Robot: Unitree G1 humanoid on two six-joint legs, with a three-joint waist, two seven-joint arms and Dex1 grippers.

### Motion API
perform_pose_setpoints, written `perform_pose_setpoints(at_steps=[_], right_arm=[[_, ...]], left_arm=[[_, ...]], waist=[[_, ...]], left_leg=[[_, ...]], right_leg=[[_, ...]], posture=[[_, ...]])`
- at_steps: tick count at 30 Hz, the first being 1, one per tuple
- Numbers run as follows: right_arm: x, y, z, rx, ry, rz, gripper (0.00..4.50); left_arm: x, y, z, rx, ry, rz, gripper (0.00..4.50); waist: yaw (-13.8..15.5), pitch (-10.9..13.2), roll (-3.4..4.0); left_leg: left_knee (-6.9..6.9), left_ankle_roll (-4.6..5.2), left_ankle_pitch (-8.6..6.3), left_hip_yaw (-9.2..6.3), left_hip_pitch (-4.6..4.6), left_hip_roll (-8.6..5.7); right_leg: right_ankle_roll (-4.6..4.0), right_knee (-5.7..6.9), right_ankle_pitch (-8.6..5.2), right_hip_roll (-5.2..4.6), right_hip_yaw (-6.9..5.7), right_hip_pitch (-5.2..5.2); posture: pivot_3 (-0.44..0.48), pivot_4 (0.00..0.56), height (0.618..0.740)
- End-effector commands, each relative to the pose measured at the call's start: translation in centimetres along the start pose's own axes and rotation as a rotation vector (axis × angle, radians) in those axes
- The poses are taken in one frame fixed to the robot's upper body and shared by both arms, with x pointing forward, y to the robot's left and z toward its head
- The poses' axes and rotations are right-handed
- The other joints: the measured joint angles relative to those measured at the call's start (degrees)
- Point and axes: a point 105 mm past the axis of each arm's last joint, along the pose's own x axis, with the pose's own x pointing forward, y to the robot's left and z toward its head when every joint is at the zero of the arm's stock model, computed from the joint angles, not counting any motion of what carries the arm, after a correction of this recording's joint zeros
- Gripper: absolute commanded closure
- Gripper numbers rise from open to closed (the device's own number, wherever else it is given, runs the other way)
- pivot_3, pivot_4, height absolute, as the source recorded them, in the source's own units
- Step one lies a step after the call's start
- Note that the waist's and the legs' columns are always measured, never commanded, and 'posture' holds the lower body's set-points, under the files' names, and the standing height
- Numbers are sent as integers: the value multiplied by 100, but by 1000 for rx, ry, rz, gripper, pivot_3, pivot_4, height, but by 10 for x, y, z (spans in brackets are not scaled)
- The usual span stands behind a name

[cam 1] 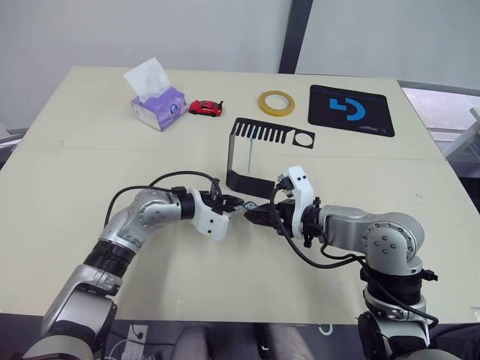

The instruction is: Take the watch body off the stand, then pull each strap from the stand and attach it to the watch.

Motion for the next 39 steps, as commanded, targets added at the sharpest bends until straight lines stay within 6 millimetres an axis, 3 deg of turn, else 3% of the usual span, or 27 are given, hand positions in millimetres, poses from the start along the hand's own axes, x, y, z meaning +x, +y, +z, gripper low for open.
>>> perform_pose_setpoints(at_steps=[1, 39], right_arm=[[-2, 11, 11, -58, -32, 27, 2972], [-4, 20, 11, -134, -33, 46, 2972]], left_arm=[[5, 7, 7, 29, -12, 26, 4500], [3, 12, 9, 51, 1, 169, 4500]], waist=[[1, 0, 0], [1, 0, 0]], left_leg=[[0, 0, 0, 0, 0, 0], [-2, 0, 0, -1, -3, 1]], right_leg=[[0, -1, 0, 0, 0, 0], [0, -4, 0, -1, -1, -2]], posture=[[0, 150, 738], [0, 150, 738]])
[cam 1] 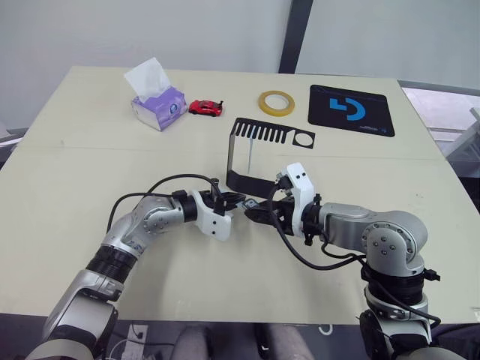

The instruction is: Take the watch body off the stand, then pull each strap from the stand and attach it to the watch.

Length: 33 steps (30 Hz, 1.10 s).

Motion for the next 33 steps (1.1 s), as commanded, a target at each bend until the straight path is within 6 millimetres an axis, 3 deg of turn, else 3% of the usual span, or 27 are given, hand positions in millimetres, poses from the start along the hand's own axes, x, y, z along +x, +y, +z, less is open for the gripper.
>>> perform_pose_setpoints(at_steps=[1, 19, 33], right_arm=[[-3, 16, 7, -55, -31, 62, 2972], [1, 22, 8, -59, -38, 67, 2972], [0, 19, 12, 33, -54, 94, 2972]], left_arm=[[0, 11, 10, 37, -29, 42, 4500], [3, 13, 4, 106, -4, 4, 4500], [1, 15, 8, 123, -34, 43, 4500]], waist=[[1, 0, 0], [0, 0, 0], [0, 0, 0]], left_leg=[[0, 0, 0, 0, 0, 0], [-2, 0, 0, 0, -2, 0], [-2, 0, 0, 0, -4, 1]], right_leg=[[0, -1, 0, 0, 0, 0], [0, -5, 0, 0, -1, 0], [0, -3, 0, -1, -2, -2]], posture=[[0, 150, 738], [0, 150, 738], [0, 150, 738]])
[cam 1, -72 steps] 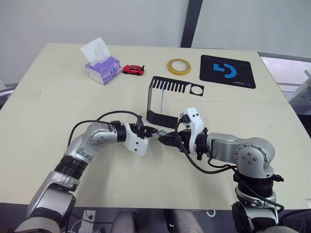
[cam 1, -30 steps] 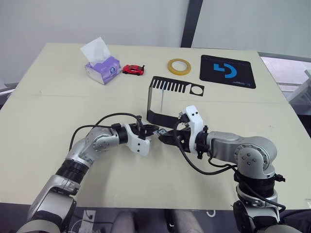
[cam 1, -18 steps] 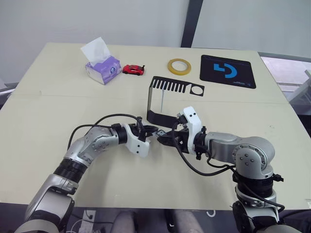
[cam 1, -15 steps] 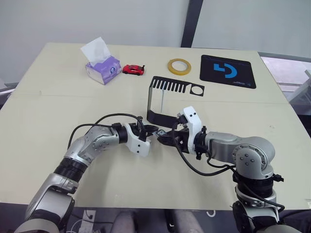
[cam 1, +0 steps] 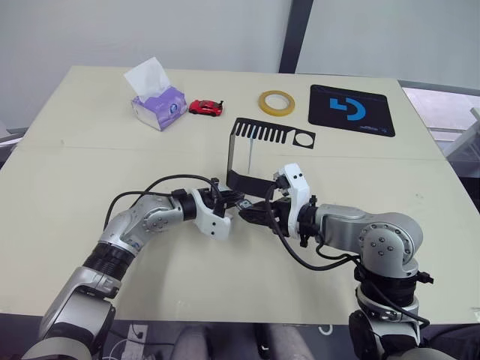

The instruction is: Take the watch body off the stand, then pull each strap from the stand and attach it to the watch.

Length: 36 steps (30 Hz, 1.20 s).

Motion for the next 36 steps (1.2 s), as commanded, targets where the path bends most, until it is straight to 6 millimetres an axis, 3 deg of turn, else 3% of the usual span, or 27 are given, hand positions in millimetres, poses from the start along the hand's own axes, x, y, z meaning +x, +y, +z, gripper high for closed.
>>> perform_pose_setpoints(at_steps=[1, 14, 36], right_arm=[[-2, 10, 10, -32, -31, 43, 2972], [-2, 3, 8, -63, -27, 8, 2972], [-2, 15, 8, -66, -35, 47, 2972]], left_arm=[[2, 12, 9, 35, -44, 45, 4500], [-7, 10, 10, 6, -66, 31, 4500], [-3, 14, 10, 9, -58, 53, 4500]], waist=[[-1, 0, 0], [-2, 0, 0], [-4, 0, 1]], left_leg=[[0, 0, 0, 0, 0, 0], [0, 0, 0, 0, 0, 0], [0, 0, 0, 0, -1, 0]], right_leg=[[0, 0, 0, 0, 0, 0], [0, 0, 0, 0, 0, -2], [0, 0, 0, 1, 0, -2]], posture=[[0, 150, 738], [0, 150, 738], [0, 150, 738]])
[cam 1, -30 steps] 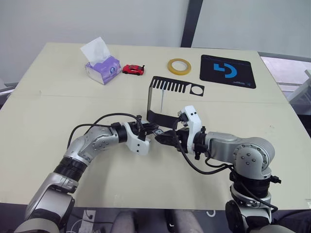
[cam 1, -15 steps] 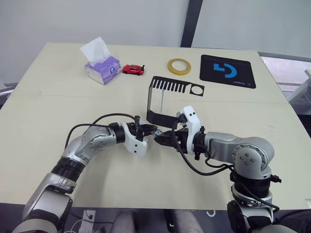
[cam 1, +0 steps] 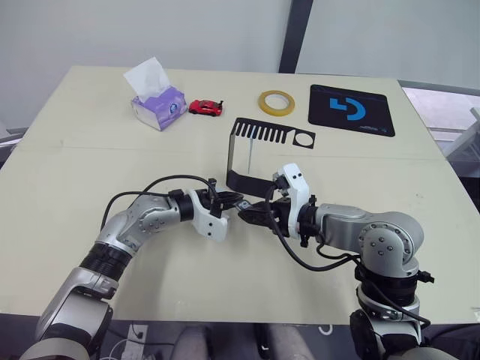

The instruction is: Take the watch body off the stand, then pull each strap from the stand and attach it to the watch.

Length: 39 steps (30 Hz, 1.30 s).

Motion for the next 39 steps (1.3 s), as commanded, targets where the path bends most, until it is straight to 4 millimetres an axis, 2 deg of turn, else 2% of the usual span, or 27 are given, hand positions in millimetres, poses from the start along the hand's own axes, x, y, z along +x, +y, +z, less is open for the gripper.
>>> perform_pose_setpoints(at_steps=[1, 11, 15, 16, 21, 22, 23, 28, 30, 33, 39], right_arm=[[-3, 11, 8, -39, -39, 29, 2972], [-5, 6, 7, -53, -35, 0, 2972], [-8, 5, 8, -111, -31, -14, 2972], [-9, 4, 8, -136, -28, -17, 2972], [-17, 4, 6, -245, -4, -5, 2972], [-19, 4, 5, -293, 8, 4, 2972], [-20, 5, 4, -328, 18, 13, 2972], [-27, 14, -4, -559, 41, 131, 2972], [-29, 16, -5, -636, 34, 176, 2972], [-34, 17, -11, -782, 52, 237, 2972], [-42, 12, -24, -985, 82, 324, 2972]], left_arm=[[1, 14, 10, 29, -41, 57, 4500], [-1, 13, 10, -12, -56, 51, 4500], [-8, 14, 13, -69, -79, 25, 2936], [-14, 13, 13, -84, -75, 9, 2592], [-46, 7, 11, -275, -60, -63, 277], [-54, 8, 12, -344, -61, -78, 95], [-59, 9, 14, -393, -66, -92, 95], [-91, 11, 40, -885, -159, -287, 95], [-99, 12, 51, -1000, -185, -380, 95], [-104, 14, 59, -1098, -202, -456, 95], [-107, 11, 60, -1048, -177, -539, 95]], waist=[[0, 0, 0], [0, 0, 0], [-1, 0, 0], [-8, 0, 1], [-62, 4, 6], [-57, 4, 6], [-59, 5, 7], [-61, 6, 8], [-61, 6, 9], [-34, 7, 10], [1, 8, 9]], left_leg=[[0, 0, 0, 0, 0, 0], [0, 0, 0, 0, 0, 0], [0, 0, 0, 0, -1, 0], [0, 0, 0, 0, -1, 0], [-7, 0, 0, -1, 1, 6], [-7, 0, 0, -2, 1, 6], [-5, 0, 0, -5, 0, 5], [-6, 1, -1, -15, -3, 4], [-5, 1, -1, -17, -3, 3], [-3, 1, -1, -16, 0, -2], [-1, 1, -1, -12, 3, -6]], right_leg=[[0, 0, 0, 0, 0, 0], [0, 0, 0, 0, 0, 0], [0, -1, 0, -1, -1, 0], [0, -2, 0, -1, -1, 0], [-4, 0, -2, 1, 0, -4], [-5, -1, -2, 0, -1, -4], [-5, -3, -2, -1, -4, -3], [-5, -30, -3, -2, -13, 4], [-6, -36, -3, 1, -14, 4], [-6, -39, -4, 3, -14, 7], [-7, -45, -5, 11, -12, 9]], posture=[[0, 150, 738], [0, 150, 738], [0, 150, 738], [0, 150, 738], [0, 150, 738], [0, 150, 738], [0, 150, 738], [0, 150, 738], [0, 150, 738], [0, 150, 738], [0, 150, 738]])
